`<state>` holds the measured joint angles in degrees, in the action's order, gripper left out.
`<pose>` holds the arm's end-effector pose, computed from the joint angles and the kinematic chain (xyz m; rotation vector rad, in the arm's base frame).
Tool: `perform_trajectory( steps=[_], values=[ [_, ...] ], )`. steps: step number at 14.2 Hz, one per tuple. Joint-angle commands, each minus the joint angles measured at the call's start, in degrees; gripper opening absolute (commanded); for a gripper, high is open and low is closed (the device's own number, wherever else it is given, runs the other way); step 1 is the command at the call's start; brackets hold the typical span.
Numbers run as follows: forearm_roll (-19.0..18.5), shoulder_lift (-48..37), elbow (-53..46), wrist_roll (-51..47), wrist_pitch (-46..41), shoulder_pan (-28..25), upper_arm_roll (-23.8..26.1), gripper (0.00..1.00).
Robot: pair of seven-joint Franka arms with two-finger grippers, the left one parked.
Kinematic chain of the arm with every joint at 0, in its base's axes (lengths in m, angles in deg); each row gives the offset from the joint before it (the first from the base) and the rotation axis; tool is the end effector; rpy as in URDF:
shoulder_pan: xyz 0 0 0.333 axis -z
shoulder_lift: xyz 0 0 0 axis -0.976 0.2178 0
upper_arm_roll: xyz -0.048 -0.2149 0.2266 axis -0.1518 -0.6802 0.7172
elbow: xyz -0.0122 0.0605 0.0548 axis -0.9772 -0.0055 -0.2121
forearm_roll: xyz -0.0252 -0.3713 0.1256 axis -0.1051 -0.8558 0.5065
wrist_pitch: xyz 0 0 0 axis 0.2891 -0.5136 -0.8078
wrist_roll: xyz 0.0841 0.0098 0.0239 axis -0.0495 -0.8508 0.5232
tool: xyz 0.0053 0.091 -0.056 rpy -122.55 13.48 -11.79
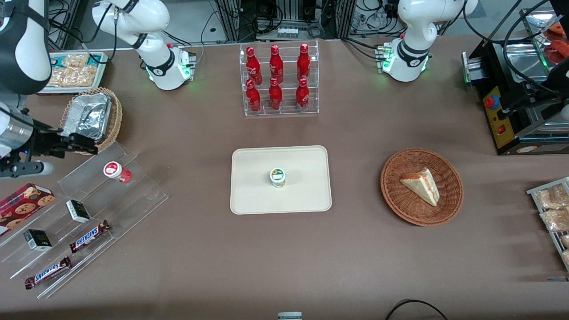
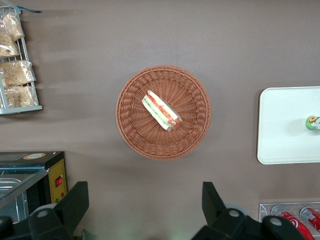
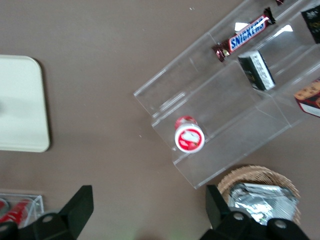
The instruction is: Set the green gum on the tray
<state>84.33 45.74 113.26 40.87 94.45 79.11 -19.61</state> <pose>0.5551 -0.0335 0.5513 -3.1134 -0.0759 0.2081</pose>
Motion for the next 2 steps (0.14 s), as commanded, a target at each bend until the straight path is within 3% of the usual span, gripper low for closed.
perform_trajectory(
  steps=[1, 2],
  values=[
    [-1.43, -2.26, 1.43, 0.17, -1.55, 0.42, 0.58, 1.00],
    [-1.43, -2.18, 1.35, -0.10, -1.64, 0.33, 0.58, 1.00]
  ],
)
